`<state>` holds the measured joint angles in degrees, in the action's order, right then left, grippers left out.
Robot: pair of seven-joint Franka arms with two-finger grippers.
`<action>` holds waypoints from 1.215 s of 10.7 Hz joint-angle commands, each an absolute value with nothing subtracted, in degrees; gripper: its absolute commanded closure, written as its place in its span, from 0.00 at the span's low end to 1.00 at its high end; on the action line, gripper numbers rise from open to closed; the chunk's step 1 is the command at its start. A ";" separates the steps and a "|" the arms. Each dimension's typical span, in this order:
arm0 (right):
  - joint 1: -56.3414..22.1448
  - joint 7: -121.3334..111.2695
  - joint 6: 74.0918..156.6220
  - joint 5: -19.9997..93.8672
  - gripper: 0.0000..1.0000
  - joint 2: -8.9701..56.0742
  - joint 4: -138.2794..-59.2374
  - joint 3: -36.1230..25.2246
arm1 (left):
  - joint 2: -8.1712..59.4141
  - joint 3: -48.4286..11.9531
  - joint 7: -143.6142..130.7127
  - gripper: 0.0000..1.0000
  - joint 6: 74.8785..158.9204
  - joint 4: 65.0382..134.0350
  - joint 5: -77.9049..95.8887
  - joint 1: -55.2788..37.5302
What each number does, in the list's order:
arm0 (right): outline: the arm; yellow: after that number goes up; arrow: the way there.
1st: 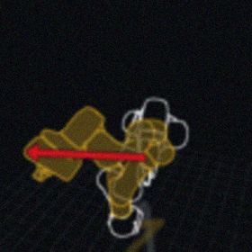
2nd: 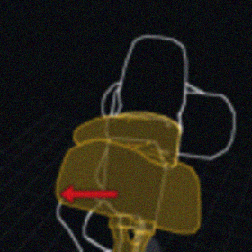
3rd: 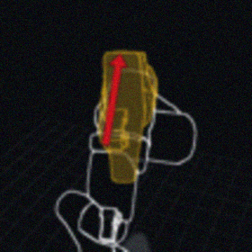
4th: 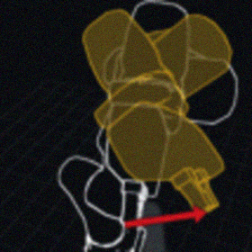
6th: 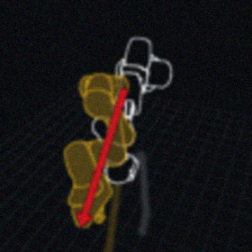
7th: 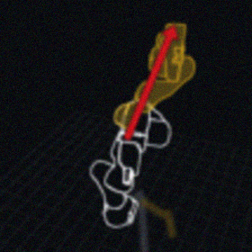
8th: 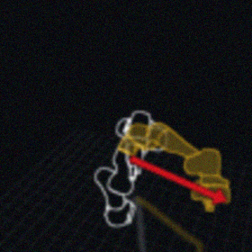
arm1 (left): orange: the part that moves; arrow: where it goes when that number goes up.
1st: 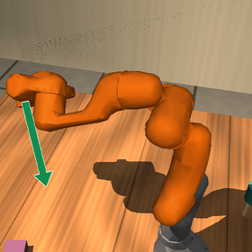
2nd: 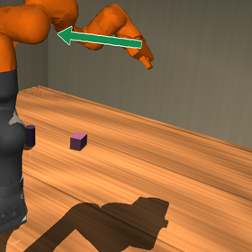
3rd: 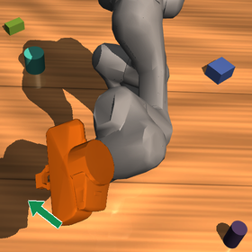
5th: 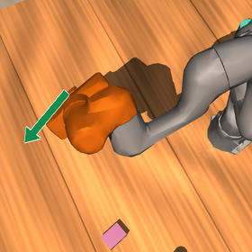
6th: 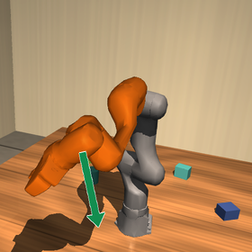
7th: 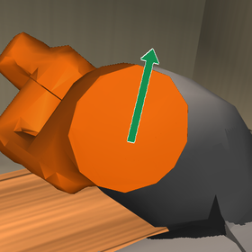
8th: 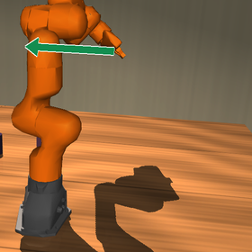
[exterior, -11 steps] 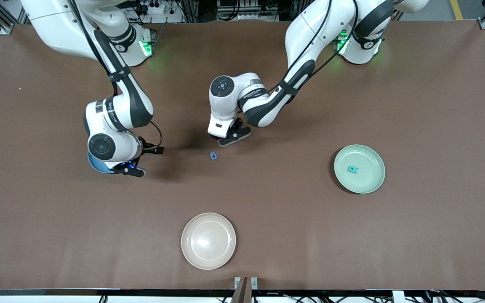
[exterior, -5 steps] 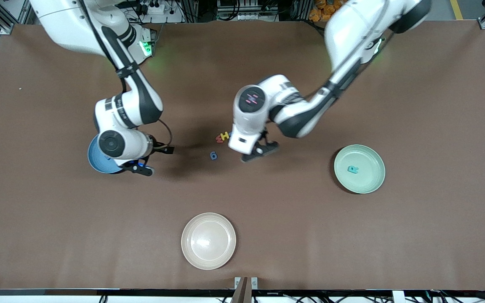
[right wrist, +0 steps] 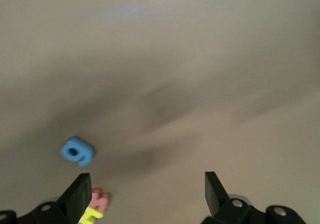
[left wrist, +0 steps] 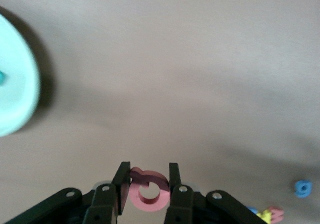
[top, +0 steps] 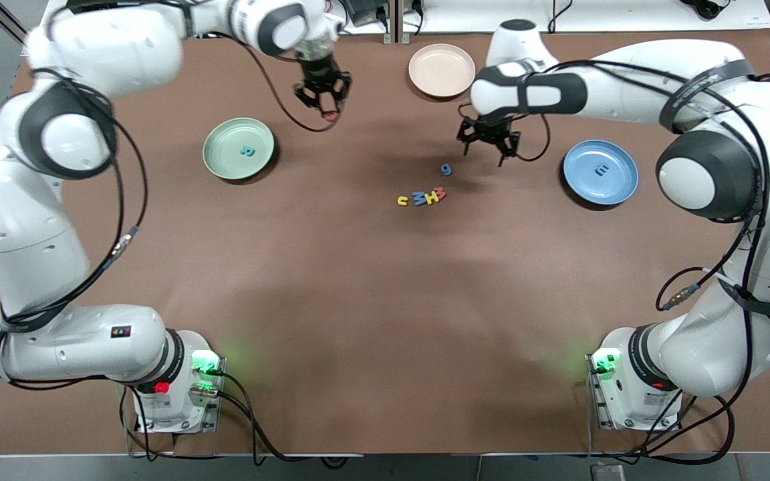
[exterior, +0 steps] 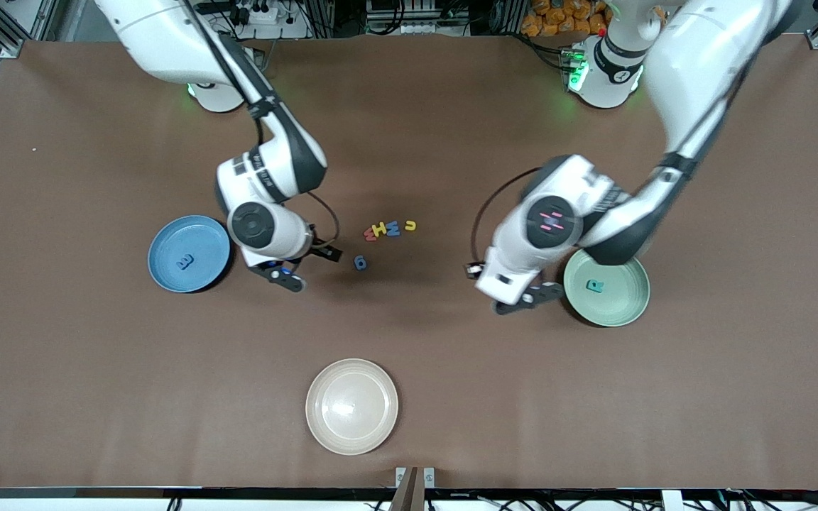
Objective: Sort upper and lower case letters into plates
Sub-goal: 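Carry the o to the green plate while the right gripper grasps the g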
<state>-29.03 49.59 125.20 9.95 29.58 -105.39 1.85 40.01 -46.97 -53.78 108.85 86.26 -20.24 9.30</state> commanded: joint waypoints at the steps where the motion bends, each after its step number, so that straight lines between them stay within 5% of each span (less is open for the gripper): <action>1: -32.33 51.24 131.02 10.20 0.00 32.69 -103.71 1.49 | 37.71 -52.90 -43.38 1.00 106.45 91.92 -21.18 22.71; 6: -36.92 51.24 138.59 4.76 0.02 36.12 -103.45 1.05 | 38.23 -52.91 -29.55 1.00 103.80 93.34 -22.49 32.06; 13: -38.06 51.24 141.15 -4.04 0.06 38.94 -100.99 1.14 | 40.43 -52.47 -29.00 1.00 110.30 100.54 -29.71 34.36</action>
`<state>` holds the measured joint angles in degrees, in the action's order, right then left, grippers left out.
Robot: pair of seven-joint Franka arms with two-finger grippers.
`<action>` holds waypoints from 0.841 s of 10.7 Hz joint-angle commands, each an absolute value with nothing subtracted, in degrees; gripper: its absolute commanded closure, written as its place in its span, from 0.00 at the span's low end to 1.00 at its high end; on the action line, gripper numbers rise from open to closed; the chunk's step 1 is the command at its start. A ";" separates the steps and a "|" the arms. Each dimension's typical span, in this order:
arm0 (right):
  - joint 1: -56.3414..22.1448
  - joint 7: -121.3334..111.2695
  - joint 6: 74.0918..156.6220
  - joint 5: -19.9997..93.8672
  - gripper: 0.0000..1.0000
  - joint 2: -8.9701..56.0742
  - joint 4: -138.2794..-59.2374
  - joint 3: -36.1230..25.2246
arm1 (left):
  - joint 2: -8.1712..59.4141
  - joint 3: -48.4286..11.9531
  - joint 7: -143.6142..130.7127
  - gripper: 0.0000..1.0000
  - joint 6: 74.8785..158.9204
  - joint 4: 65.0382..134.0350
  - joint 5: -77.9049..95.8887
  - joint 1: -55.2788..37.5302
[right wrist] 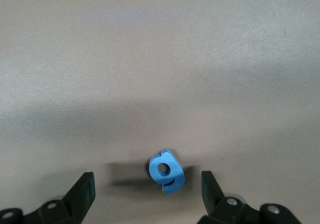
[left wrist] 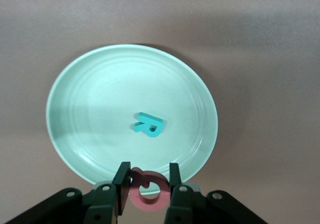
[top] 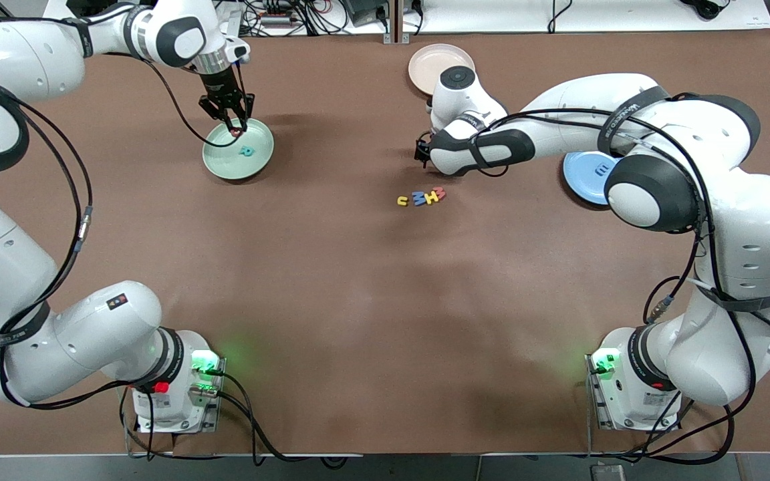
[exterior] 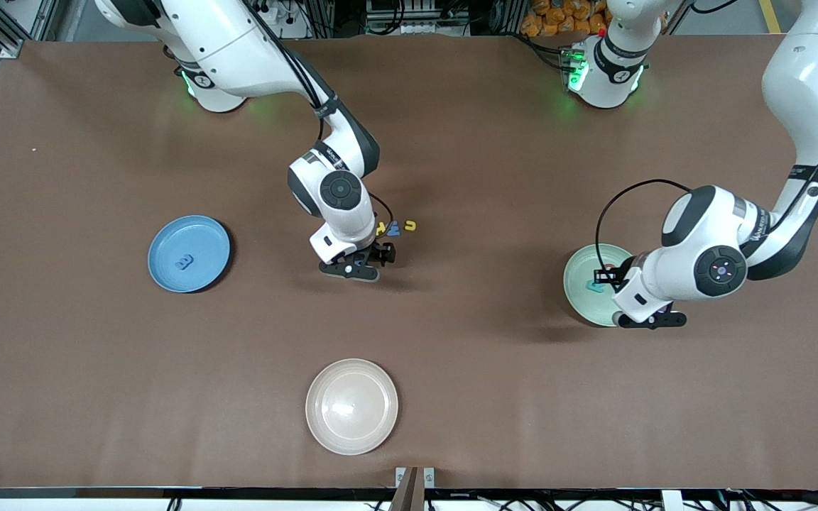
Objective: Sort upper and lower case letters into plates
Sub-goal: 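Open the left gripper to drop the pink o on the green plate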
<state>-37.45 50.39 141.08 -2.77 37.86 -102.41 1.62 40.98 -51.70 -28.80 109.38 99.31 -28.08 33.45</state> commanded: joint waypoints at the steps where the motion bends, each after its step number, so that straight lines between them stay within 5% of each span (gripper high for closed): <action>1: -38.06 51.24 141.15 -4.04 0.10 39.02 -101.07 1.14 | 40.43 -52.47 -28.83 1.00 110.56 100.98 -29.71 34.45; 3: -37.97 51.24 141.15 -4.04 0.15 39.02 -101.07 1.14 | 40.17 -52.47 -28.56 1.00 111.97 102.22 -30.32 34.80; 4: -37.88 51.24 141.07 -4.04 0.22 39.02 -101.07 1.14 | 40.17 -52.38 -29.00 0.30 111.97 102.04 -30.24 34.54; 5: -37.88 51.24 141.06 -4.04 0.29 39.11 -101.07 1.06 | 40.17 -52.38 -30.22 0.12 111.89 101.95 -30.32 34.54; 7: -37.88 51.24 141.06 -4.04 0.48 39.11 -101.16 1.14 | 39.99 -52.38 -30.94 0.00 111.54 101.69 -30.50 34.37; 9: -37.79 51.24 140.98 -3.96 0.59 39.02 -101.08 1.14 | 39.64 -52.47 -31.02 0.00 111.10 100.90 -30.50 33.93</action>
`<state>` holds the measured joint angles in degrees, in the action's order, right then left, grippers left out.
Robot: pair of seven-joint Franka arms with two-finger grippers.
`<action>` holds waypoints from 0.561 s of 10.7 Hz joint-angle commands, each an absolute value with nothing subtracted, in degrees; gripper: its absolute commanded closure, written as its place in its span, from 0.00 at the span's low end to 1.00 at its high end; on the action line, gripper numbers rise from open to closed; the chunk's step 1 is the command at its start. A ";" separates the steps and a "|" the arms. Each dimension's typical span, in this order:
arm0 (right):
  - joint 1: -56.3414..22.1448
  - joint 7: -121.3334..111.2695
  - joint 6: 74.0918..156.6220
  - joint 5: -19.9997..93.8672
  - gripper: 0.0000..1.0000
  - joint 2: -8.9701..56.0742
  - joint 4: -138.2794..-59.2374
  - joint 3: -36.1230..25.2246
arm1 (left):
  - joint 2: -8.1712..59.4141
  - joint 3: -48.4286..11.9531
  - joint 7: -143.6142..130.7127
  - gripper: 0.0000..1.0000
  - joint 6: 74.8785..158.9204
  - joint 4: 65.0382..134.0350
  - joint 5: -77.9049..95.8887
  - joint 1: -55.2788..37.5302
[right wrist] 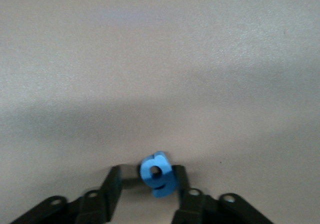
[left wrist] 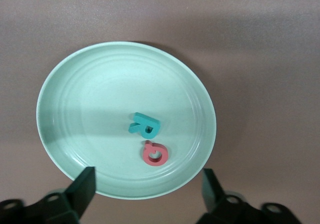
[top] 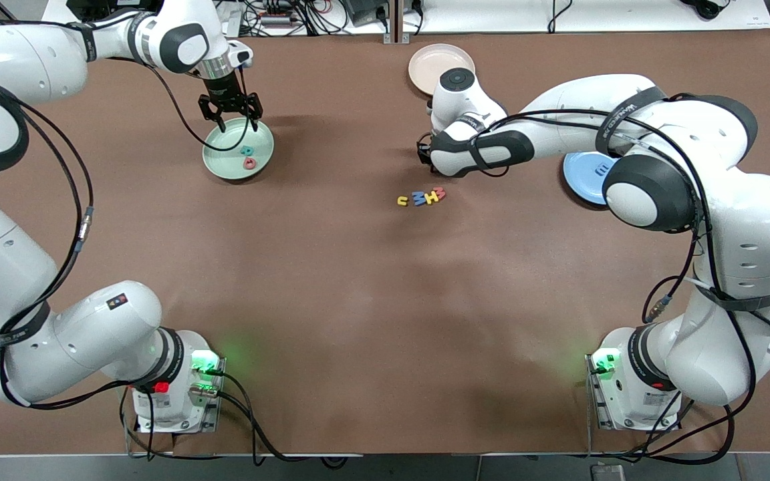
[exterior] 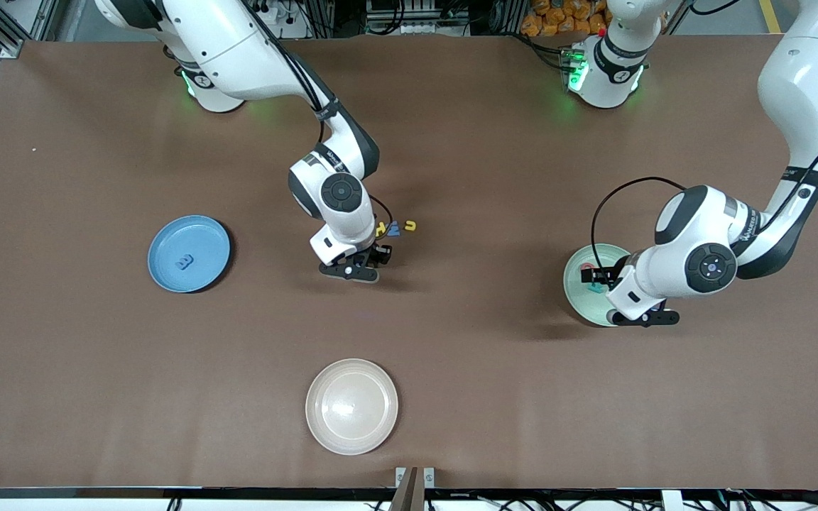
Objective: Sort upper and lower case letters into plates
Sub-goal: 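Open the left gripper to drop the pink o on the green plate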
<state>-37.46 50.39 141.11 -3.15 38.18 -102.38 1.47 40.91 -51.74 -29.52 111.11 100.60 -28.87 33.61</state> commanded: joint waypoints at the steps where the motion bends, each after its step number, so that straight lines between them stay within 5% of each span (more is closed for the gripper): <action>1: -37.71 51.15 140.89 -3.96 0.66 39.11 -101.07 1.14 | 39.29 -52.47 -31.11 0.00 110.92 100.72 -30.24 33.49; 3: -37.62 51.24 140.37 -3.87 0.83 39.02 -100.99 1.14 | 38.67 -53.17 -32.86 0.00 110.92 100.46 -29.97 32.79; 6: -36.92 50.89 136.78 -2.99 0.91 38.15 -99.94 1.14 | 38.32 -53.61 -33.31 0.00 110.83 100.37 -29.97 32.08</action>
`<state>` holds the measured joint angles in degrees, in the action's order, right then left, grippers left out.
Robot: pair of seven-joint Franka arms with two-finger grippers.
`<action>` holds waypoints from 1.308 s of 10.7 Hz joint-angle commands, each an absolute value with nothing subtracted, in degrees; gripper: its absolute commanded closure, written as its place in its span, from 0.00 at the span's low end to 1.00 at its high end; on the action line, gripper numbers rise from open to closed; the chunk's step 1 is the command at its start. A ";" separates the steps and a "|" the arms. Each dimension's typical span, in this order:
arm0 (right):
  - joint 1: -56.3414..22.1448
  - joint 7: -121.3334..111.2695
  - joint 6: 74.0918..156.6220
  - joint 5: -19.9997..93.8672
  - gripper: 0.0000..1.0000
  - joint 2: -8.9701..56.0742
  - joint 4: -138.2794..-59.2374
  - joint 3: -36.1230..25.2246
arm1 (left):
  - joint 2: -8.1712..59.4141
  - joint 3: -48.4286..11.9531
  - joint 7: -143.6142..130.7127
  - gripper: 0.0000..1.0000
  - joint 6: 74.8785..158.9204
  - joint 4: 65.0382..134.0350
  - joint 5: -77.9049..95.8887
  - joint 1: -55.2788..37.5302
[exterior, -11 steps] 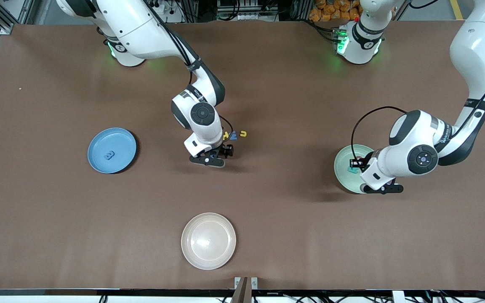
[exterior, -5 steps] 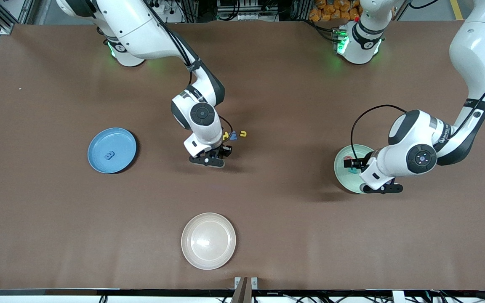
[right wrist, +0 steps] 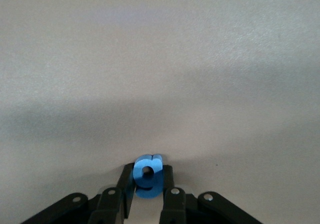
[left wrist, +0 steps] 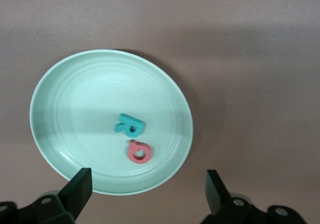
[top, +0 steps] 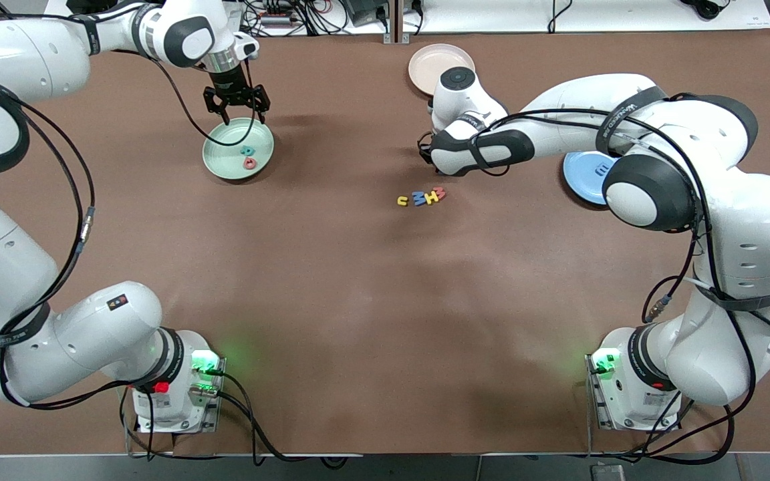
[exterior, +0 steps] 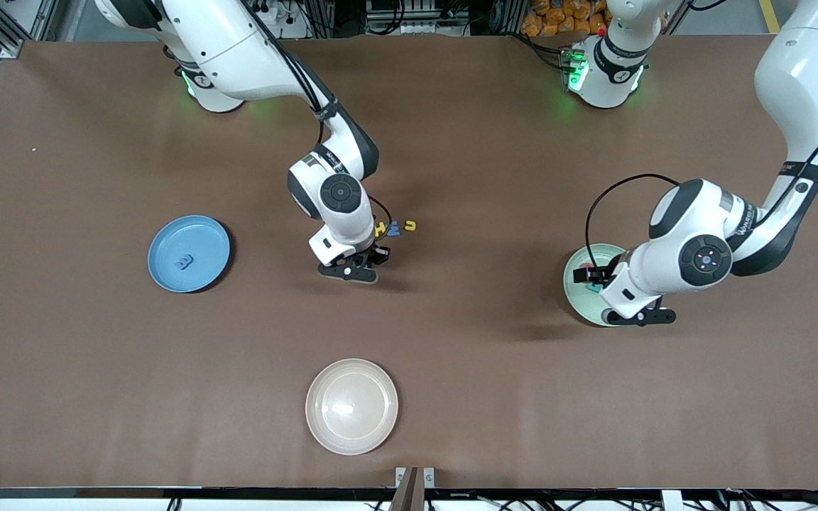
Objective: Sort upper and lower case letters into plates
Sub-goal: 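Open the left gripper to drop the pink o on the green plate, then carry the blue g to the blue plate while the left gripper returns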
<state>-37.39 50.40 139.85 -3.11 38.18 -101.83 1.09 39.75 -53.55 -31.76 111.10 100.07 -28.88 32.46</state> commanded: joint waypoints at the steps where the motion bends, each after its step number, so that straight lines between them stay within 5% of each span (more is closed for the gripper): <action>1: -35.43 50.80 132.84 -2.38 0.91 37.80 -98.19 1.32 | 38.41 -53.70 -34.01 0.00 110.92 100.37 -29.97 31.73; 6: -23.68 49.23 103.41 4.66 0.92 37.00 -87.63 1.23 | 35.95 -59.13 -43.91 0.00 109.78 100.20 -29.00 29.45; 10: -13.73 36.32 94.76 -1.19 0.92 35.95 -89.29 1.05 | 36.91 -60.21 -56.75 0.00 110.21 96.87 -29.09 21.64; 14: -5.38 24.64 94.91 -7.12 0.91 36.74 -93.15 1.14 | 39.11 -58.02 -66.15 0.00 115.11 94.83 -29.00 12.42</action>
<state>-8.34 28.67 94.34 -5.66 37.23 -90.93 0.16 38.00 -60.02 -61.94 112.57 96.12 -28.85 16.49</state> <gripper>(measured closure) 0.727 0.000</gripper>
